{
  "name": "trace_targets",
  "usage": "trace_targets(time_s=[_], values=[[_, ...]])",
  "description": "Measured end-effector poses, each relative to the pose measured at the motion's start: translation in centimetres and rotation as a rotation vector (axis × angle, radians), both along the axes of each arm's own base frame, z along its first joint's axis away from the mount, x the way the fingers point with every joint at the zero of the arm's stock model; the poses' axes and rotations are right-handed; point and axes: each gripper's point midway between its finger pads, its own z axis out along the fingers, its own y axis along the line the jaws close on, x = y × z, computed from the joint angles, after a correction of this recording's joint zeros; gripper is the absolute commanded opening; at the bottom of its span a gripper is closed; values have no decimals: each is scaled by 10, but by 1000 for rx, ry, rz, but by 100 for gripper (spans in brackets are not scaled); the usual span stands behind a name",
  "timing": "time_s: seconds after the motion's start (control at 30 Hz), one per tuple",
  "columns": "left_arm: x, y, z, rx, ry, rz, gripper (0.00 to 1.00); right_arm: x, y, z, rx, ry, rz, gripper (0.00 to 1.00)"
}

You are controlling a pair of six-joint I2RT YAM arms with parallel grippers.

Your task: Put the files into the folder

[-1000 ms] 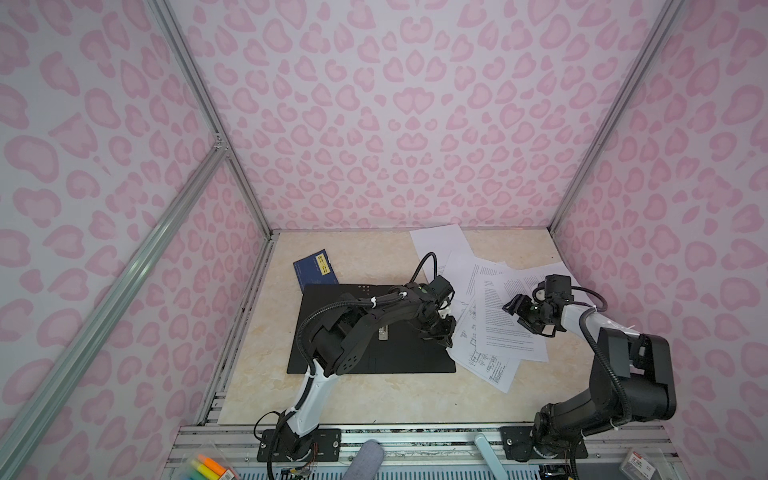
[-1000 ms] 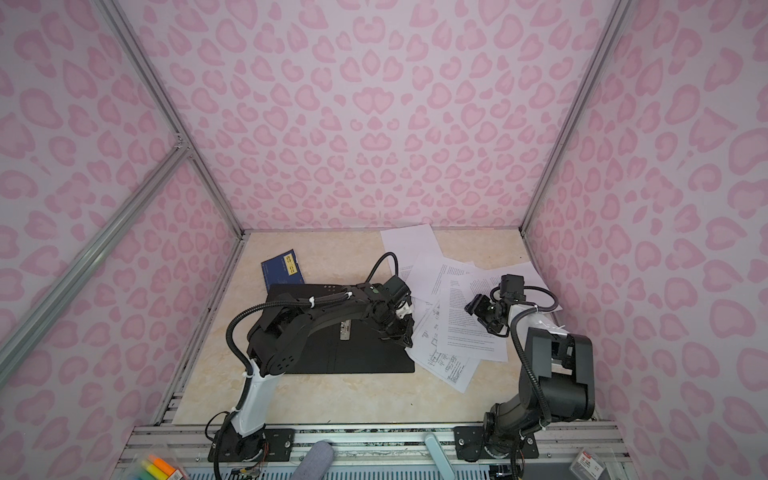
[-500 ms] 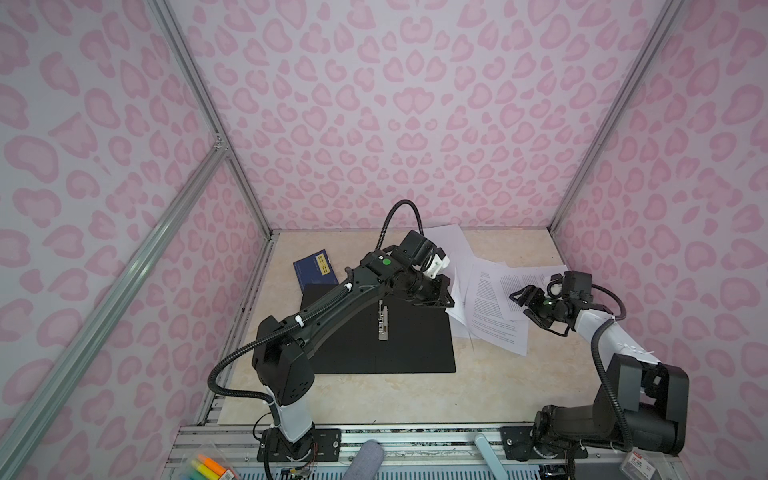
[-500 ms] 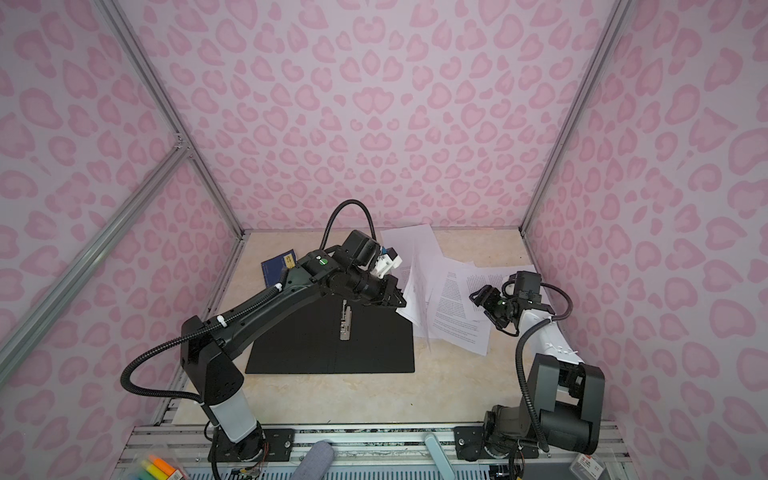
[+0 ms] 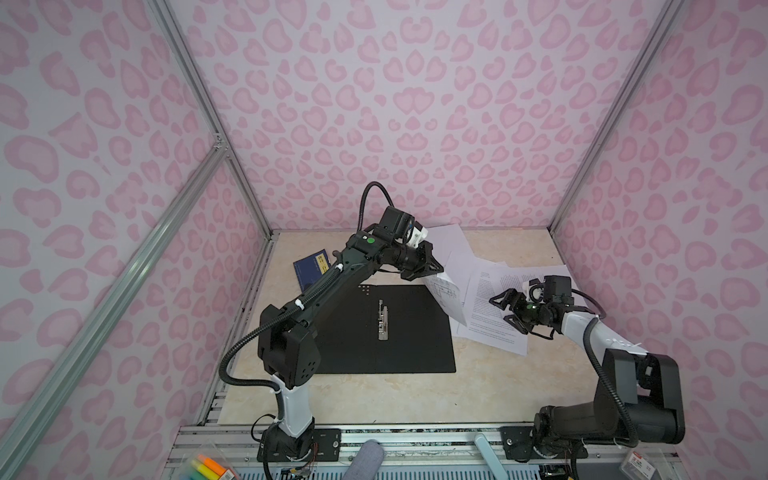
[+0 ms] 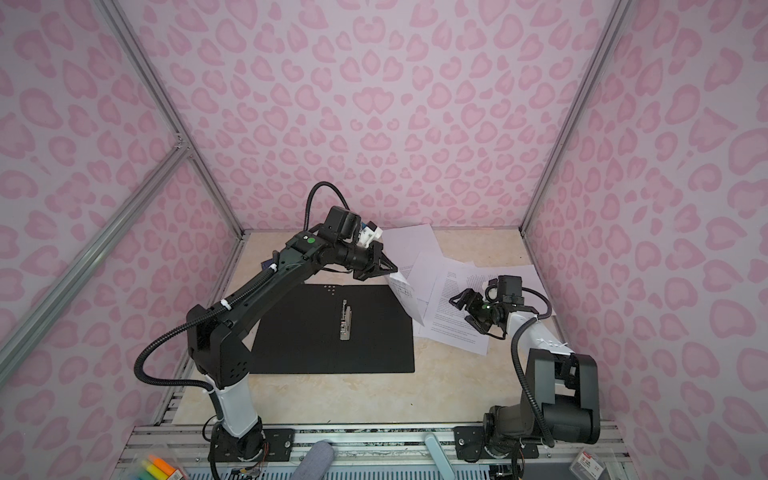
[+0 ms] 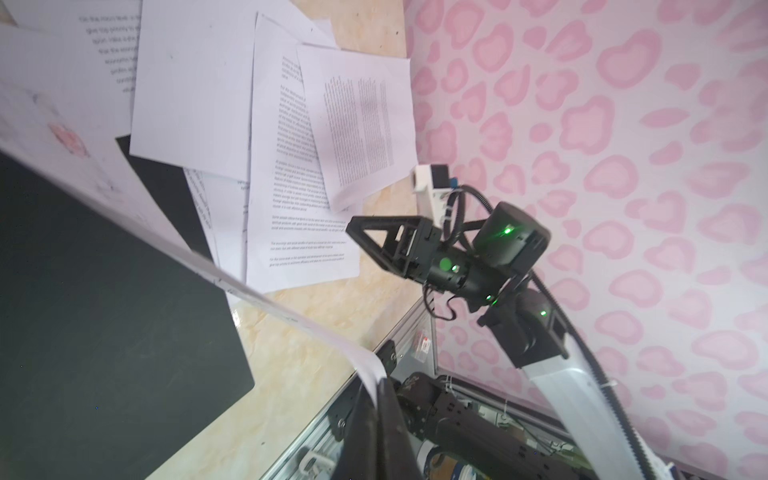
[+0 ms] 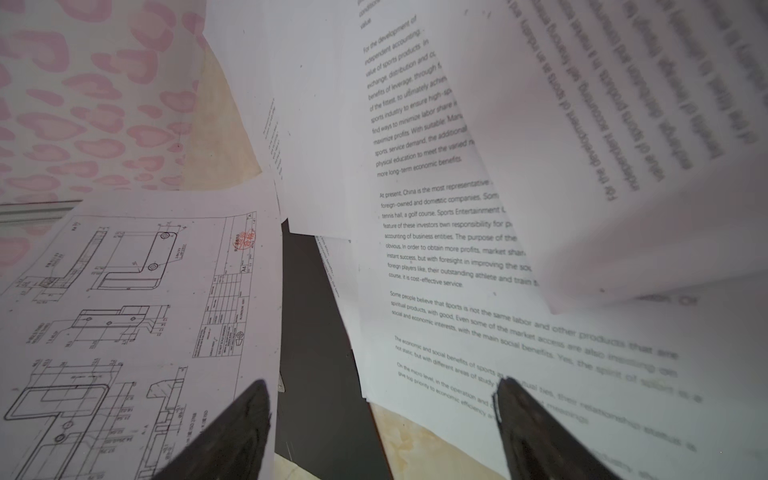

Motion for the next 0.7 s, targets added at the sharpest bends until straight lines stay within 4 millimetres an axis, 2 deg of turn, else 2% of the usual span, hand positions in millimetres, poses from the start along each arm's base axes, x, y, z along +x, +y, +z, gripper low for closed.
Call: trace_targets(time_s=[0.17,0.4,0.47,0.57,0.7], values=[[17,-23,9,-88,37,-8,4,12,11,2,127,-9,-46,91],[25,-39,53,-223,-14,-43,4,45,16,17,321,-53,-149,95],[22,-42,57,-247,-16,-59,4,55,17,21,372,-66,-173,95],[7,-42,55,-266,4,-95,6,69,23,28,437,-91,-187,95],[-14,-34,65,-313,-26,-138,6,79,43,34,519,-98,-175,95]])
